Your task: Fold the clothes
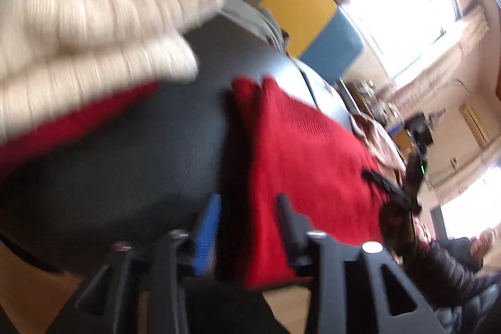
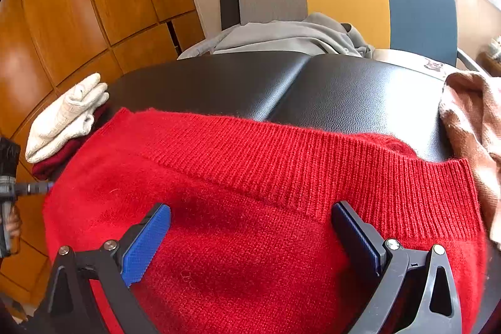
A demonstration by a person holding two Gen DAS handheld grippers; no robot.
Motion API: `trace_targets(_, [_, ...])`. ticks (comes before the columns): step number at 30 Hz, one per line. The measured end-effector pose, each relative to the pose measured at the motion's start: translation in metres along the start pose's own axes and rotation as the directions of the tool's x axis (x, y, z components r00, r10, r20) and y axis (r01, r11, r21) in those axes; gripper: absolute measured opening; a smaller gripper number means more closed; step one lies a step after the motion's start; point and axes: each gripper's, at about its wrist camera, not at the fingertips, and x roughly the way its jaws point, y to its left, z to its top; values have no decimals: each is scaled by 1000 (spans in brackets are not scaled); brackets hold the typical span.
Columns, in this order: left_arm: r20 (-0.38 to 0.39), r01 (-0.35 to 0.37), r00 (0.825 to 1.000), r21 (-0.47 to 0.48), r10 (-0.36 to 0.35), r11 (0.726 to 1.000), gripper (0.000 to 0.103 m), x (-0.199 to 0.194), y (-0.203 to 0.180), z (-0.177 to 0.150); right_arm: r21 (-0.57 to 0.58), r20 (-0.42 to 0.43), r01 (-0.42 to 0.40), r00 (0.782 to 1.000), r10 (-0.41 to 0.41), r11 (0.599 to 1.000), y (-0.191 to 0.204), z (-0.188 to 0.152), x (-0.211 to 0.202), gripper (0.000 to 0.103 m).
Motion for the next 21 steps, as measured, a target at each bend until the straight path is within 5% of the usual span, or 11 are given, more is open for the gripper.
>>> trace_targets(9, [-122, -32, 992, 24, 34, 999, 53, 70, -11, 56, 18, 15, -25, 1000, 25, 1000, -2, 0, -1, 103])
trace_targets(11, [-168, -52, 984, 25, 55, 998, 40, 92, -14, 64, 20, 17, -28, 999, 28, 999, -2, 0, -1, 103])
trace_targets(12, [-146, -65, 987, 46, 71, 997, 14, 95, -19, 66, 22, 19, -31, 999, 30, 999, -3, 0, -1, 103])
trace_targets(19, [-63, -130, 990, -37, 128, 991, 9, 73, -1, 42, 31, 28, -45, 999, 44, 999, -4, -1, -2, 103])
trace_targets(21, [-46, -127, 991, -53, 125, 990, 16, 67, 2, 39, 34, 31, -49, 998, 47, 998, -4, -1, -2, 103])
